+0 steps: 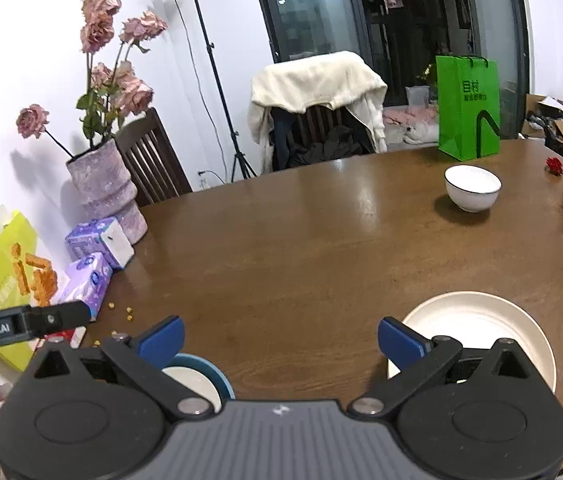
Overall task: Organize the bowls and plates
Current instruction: 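Withdraw both open grippers up and away from the nested bowls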
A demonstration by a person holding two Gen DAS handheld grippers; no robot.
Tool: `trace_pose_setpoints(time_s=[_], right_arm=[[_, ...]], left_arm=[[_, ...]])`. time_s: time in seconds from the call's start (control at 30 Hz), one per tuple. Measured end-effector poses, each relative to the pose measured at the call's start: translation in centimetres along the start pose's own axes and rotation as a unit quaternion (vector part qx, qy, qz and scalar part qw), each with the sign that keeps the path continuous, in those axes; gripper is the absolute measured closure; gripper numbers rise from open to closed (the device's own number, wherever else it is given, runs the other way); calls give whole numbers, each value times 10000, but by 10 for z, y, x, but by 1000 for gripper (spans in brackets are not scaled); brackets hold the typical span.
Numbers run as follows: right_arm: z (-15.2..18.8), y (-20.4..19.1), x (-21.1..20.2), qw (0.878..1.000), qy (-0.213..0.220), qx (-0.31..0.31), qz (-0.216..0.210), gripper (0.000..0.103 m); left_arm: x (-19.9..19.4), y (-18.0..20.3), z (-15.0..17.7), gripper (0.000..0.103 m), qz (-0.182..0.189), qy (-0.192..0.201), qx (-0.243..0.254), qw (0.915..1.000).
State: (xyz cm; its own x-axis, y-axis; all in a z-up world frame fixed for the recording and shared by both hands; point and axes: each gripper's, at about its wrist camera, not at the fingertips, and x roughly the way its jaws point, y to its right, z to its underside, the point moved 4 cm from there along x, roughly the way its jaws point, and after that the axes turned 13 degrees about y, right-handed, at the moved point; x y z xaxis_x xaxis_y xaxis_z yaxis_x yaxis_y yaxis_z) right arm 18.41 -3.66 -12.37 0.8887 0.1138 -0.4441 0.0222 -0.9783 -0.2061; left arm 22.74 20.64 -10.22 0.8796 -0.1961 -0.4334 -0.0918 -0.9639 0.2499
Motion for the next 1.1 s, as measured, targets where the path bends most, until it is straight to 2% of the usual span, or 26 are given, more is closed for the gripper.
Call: trace_pose_setpoints(time_s=[0.37, 0.67, 0.93, 1.1], right_arm=[[-1, 15, 2, 9998, -92, -10, 179, 0], [-17, 47, 23, 9996, -195, -202, 85, 0], [-31, 75, 48, 9982, -475, -336, -175, 0], [-32, 97, 58, 9977, -613, -238, -183, 0]], left_arm=[[14, 21, 1, 0, 126, 28, 40, 9999], [30, 54, 5, 0, -93, 10, -139, 9999], [47, 81, 9, 0, -341, -112, -222, 9991], [58, 94, 10, 0, -404, -212, -180, 9988]])
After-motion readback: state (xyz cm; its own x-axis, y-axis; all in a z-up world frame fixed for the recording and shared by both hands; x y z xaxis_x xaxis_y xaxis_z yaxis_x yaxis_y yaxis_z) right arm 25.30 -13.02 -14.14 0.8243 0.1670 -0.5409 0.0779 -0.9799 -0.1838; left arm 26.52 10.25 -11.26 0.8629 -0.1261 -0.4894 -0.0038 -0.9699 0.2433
